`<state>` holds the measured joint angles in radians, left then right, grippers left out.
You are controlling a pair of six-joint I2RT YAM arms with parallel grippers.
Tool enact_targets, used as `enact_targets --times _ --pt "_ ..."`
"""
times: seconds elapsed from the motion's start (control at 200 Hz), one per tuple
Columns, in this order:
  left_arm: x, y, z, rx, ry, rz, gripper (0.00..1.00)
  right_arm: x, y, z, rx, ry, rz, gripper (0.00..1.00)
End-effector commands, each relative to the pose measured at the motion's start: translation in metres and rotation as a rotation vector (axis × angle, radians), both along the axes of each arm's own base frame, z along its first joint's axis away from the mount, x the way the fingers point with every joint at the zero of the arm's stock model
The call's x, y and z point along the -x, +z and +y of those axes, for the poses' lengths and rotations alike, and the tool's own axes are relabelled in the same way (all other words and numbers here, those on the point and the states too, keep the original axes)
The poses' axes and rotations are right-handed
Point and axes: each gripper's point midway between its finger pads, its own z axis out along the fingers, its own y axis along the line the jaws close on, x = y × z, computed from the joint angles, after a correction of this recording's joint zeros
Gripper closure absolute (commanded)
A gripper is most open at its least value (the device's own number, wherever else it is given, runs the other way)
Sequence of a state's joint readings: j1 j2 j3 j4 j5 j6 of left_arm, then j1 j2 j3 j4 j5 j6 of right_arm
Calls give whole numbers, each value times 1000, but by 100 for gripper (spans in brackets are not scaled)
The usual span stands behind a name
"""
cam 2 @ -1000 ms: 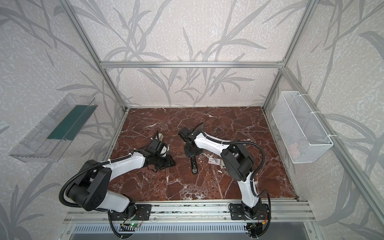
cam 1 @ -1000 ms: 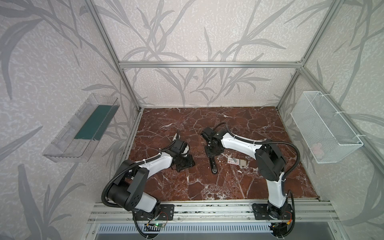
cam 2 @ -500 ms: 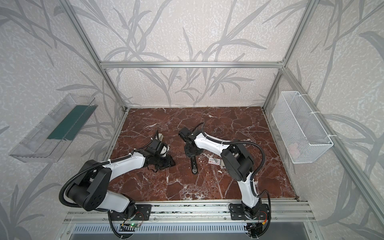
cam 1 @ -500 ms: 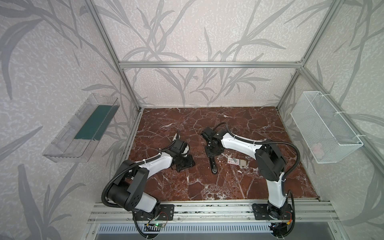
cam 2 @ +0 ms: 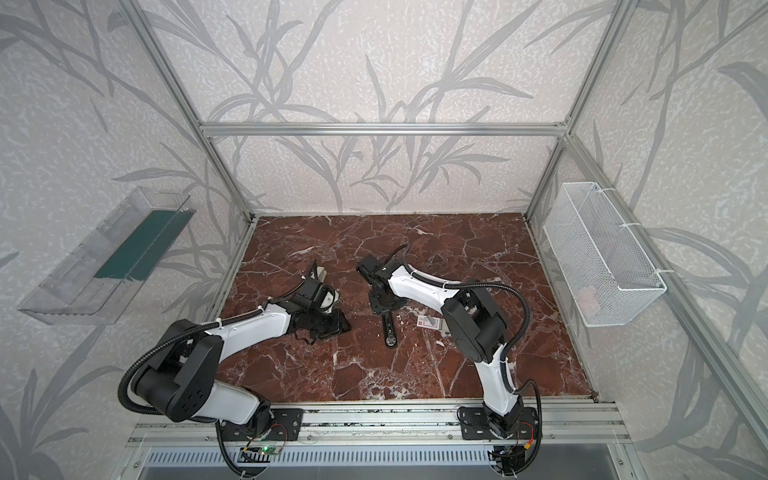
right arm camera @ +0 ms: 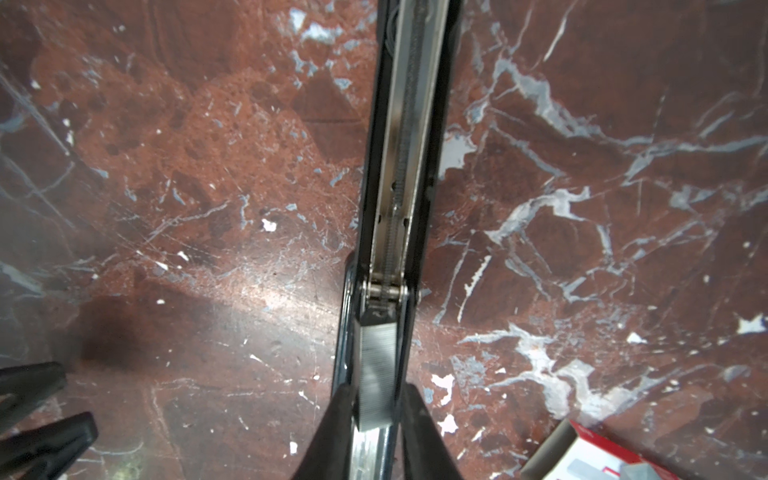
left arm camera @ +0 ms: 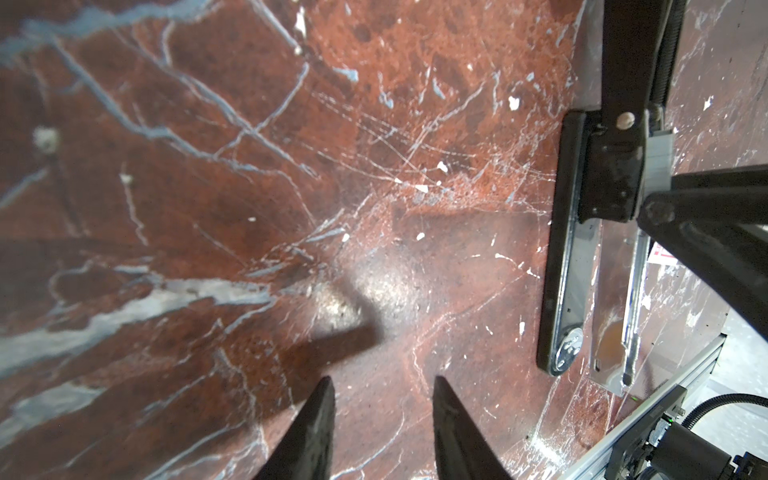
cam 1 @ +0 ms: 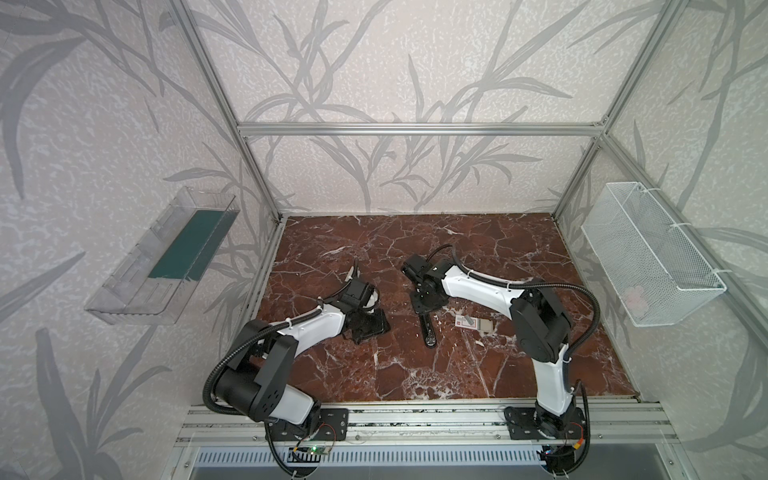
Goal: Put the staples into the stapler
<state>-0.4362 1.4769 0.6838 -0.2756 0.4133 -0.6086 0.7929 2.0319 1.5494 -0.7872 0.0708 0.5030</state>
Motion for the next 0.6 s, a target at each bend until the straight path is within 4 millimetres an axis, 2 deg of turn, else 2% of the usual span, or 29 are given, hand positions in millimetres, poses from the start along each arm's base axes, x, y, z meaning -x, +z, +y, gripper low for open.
enact_targets --times 0.0,0.145,0.265,0.595 --pt "0 -1 3 -4 3 -3 59 0 12 -3 10 3 -13 72" --pt "0 -1 2 -3 -1 -2 59 -2 23 0 -7 9 -31 71" --pt "-1 -2 2 -2 0 -1 59 -3 30 -1 -10 13 -49 76" --pt "-1 -1 2 -4 0 -1 59 -1 21 2 27 47 -32 85"
